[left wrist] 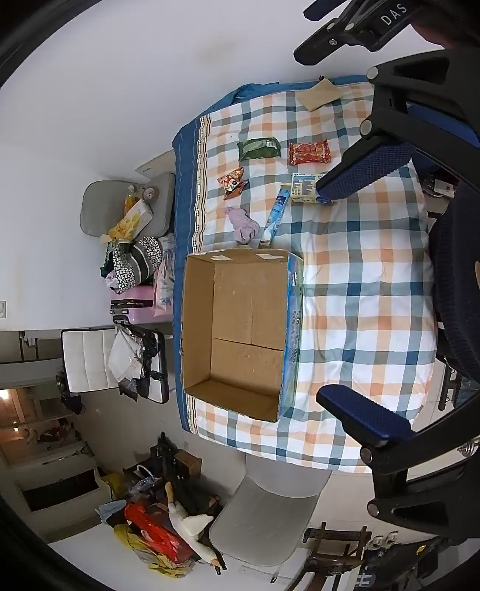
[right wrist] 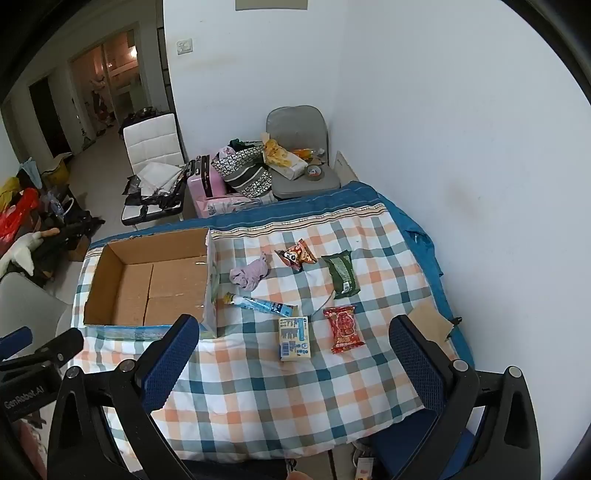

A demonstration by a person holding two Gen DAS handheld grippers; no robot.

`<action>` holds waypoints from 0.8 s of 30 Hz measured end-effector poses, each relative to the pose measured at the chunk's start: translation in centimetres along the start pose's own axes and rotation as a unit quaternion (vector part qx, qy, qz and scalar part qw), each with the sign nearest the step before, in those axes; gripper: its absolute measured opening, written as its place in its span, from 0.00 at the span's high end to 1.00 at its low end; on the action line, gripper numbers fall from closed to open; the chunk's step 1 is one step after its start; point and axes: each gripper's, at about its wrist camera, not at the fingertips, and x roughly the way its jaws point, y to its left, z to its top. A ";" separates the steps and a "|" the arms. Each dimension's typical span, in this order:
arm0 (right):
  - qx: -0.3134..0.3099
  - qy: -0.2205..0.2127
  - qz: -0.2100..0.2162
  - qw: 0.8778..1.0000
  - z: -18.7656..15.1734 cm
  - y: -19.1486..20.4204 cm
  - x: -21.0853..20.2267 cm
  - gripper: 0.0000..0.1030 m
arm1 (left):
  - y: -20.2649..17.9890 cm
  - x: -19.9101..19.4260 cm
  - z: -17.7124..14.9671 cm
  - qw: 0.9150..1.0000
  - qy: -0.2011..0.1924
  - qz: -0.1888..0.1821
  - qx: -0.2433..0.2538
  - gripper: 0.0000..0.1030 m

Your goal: Organize soft objects

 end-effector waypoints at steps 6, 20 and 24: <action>0.005 -0.008 0.008 1.000 0.0 -0.7 -0.3 0.00 | 0.0 -0.1 0.0 1.000 -0.006 0.009 -0.001 0.00; -0.003 -0.023 0.004 1.000 0.2 -1.0 -0.7 0.00 | -0.1 -0.6 0.9 1.000 -0.016 0.018 0.002 0.00; -0.005 -0.028 0.009 1.000 0.4 -1.2 -0.7 0.00 | -0.1 -1.0 1.7 1.000 -0.019 0.023 0.004 0.00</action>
